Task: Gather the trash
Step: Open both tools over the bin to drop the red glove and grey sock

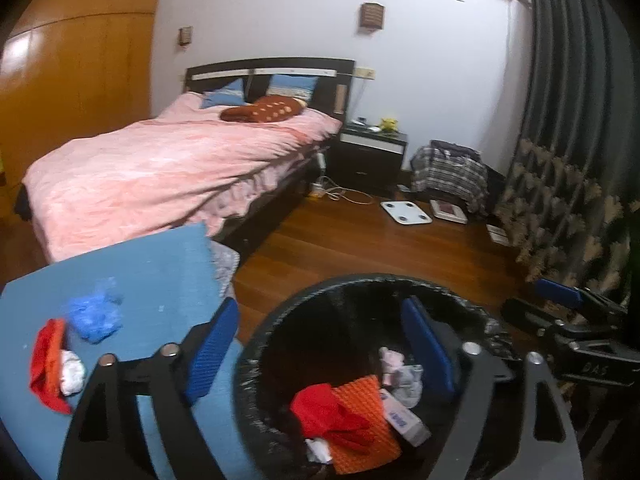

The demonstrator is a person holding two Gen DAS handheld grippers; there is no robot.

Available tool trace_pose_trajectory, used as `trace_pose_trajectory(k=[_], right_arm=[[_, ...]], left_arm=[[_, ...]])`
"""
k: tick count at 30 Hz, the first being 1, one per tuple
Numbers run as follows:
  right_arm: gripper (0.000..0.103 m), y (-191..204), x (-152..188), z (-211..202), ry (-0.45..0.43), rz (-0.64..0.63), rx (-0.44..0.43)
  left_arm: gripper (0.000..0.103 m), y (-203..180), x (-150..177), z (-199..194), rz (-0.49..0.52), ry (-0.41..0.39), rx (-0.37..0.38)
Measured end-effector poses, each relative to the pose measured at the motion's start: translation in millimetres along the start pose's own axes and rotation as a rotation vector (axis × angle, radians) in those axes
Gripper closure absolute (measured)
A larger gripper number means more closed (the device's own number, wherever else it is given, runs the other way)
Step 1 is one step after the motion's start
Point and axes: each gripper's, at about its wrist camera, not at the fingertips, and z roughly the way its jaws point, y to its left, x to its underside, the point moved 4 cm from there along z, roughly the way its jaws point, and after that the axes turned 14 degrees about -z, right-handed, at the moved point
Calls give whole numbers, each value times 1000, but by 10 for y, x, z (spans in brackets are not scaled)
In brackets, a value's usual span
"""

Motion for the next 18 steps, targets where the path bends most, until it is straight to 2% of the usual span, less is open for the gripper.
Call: trace_pose_trajectory(k=[6, 18], right_arm=[[7, 229, -98, -27, -13, -20, -23], [7, 1043, -344, 123, -39, -111, -129]], left_arm=[[9, 313, -34, -246, -34, -42, -61], [8, 1167, 18, -706, -105, -98, -218]])
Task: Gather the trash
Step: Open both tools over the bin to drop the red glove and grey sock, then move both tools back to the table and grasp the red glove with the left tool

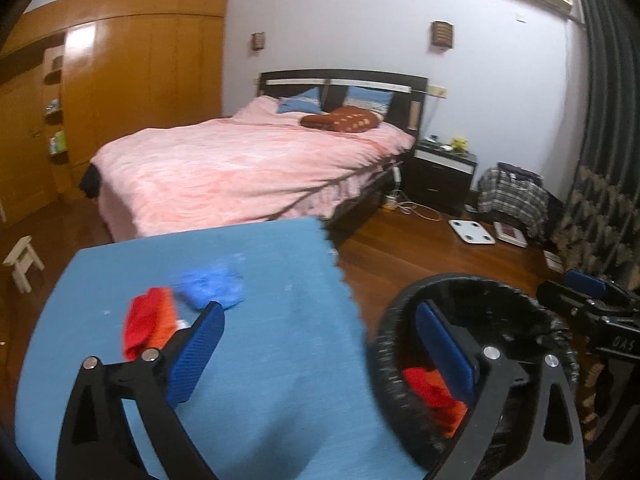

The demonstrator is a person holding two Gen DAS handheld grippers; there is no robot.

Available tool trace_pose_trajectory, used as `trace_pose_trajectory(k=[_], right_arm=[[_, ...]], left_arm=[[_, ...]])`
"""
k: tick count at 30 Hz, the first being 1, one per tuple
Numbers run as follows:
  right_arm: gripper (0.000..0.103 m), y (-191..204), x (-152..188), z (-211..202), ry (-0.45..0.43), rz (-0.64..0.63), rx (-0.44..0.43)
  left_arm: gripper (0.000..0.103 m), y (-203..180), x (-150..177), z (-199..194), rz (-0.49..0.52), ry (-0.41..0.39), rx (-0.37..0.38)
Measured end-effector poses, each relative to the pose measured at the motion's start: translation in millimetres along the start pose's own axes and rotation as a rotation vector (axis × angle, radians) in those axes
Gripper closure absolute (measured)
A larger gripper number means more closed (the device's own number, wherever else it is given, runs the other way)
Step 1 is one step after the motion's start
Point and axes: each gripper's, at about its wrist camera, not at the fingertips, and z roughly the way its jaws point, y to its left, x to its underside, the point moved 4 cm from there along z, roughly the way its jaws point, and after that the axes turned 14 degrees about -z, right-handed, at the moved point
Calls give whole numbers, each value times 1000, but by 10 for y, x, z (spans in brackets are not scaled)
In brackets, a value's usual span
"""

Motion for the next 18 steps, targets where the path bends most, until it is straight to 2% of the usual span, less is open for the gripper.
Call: trace_pose_trajectory(k=[10, 18], right_arm=[[7, 743, -256, 366, -14, -83, -112], [7, 1225, -335, 707, 12, -135, -167]], left_arm=[[8, 862, -23, -99, -69, -31, -146], [9, 1475, 5, 46, -122, -20, -239]])
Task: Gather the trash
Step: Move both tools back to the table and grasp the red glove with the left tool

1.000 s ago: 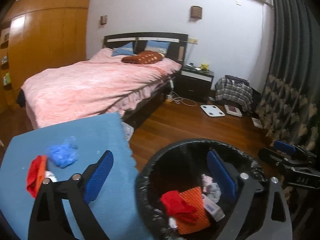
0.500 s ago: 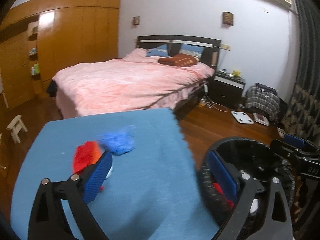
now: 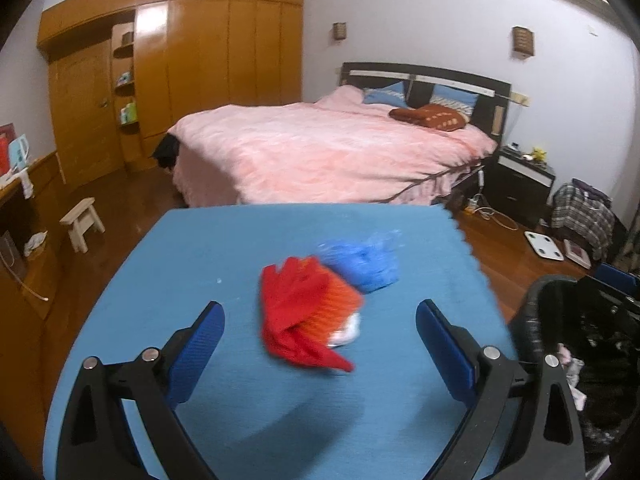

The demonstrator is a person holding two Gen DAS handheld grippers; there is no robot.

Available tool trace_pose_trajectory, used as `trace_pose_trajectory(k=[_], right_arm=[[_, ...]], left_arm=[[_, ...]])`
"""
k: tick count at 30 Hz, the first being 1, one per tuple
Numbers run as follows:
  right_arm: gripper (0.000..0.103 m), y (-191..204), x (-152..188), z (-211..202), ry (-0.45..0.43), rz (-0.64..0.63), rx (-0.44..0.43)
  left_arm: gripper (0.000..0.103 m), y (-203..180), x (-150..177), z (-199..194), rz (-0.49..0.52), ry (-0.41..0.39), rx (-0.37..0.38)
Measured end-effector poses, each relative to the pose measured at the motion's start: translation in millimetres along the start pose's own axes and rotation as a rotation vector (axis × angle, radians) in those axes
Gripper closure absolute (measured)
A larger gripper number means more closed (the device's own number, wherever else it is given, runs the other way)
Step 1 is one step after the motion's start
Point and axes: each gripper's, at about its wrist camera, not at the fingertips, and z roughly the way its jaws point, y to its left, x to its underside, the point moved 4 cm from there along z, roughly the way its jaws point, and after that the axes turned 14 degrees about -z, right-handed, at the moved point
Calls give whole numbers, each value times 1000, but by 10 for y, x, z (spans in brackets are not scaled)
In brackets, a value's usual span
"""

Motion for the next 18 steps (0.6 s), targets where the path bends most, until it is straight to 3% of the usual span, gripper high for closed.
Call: trace_pose_trajectory(k=[10, 18], right_arm=[[7, 237, -31, 520, 54, -26, -37], [7, 342, -42, 772, 87, -38, -52]], left_arm=[[16, 292, 35, 533, -26, 64, -28], [38, 421, 142, 927, -47, 152, -17]])
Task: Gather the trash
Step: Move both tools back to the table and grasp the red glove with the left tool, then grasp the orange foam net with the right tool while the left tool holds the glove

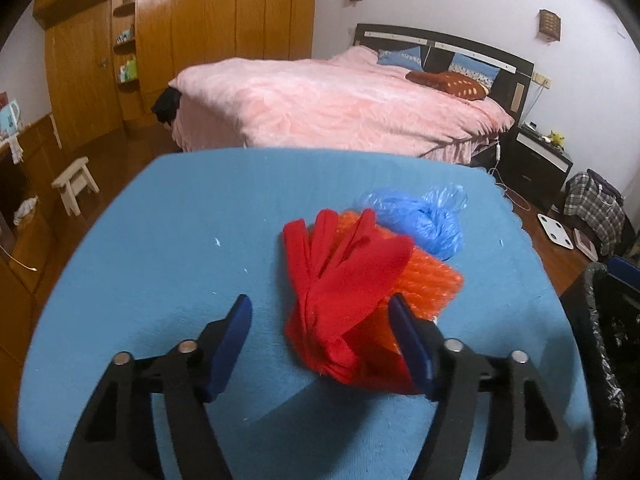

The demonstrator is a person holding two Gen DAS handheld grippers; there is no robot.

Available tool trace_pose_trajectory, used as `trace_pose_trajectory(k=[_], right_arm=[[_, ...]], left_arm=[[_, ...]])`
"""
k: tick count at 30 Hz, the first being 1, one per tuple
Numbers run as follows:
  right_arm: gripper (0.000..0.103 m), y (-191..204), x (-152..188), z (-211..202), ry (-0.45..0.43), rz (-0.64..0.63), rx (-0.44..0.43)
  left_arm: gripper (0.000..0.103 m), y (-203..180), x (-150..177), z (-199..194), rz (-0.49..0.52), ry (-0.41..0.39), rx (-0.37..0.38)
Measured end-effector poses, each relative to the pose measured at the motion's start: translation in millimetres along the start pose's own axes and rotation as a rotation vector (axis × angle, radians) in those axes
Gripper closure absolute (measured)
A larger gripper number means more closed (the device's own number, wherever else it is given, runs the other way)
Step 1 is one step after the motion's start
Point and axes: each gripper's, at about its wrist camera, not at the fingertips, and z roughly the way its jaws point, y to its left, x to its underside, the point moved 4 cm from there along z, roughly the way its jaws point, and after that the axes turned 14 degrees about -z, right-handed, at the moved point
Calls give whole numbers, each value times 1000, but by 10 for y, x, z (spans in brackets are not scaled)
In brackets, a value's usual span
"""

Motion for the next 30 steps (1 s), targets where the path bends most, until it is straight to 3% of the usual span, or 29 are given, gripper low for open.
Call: trace_pose_trajectory(k=[10, 15, 17, 30], right_arm=[[7, 163, -48, 174, 19, -22, -31], [7, 254, -125, 237, 15, -34, -49], [7, 313, -168, 271, 13, -40, -59], [7, 817, -429, 594, 11, -86, -144]], left_arm=[[65, 94, 10, 67, -41, 32, 53], [89, 208, -23, 8, -68, 31, 68], [93, 260, -23, 2, -63, 29, 51], [96, 722, -79, -206, -112, -12, -26]])
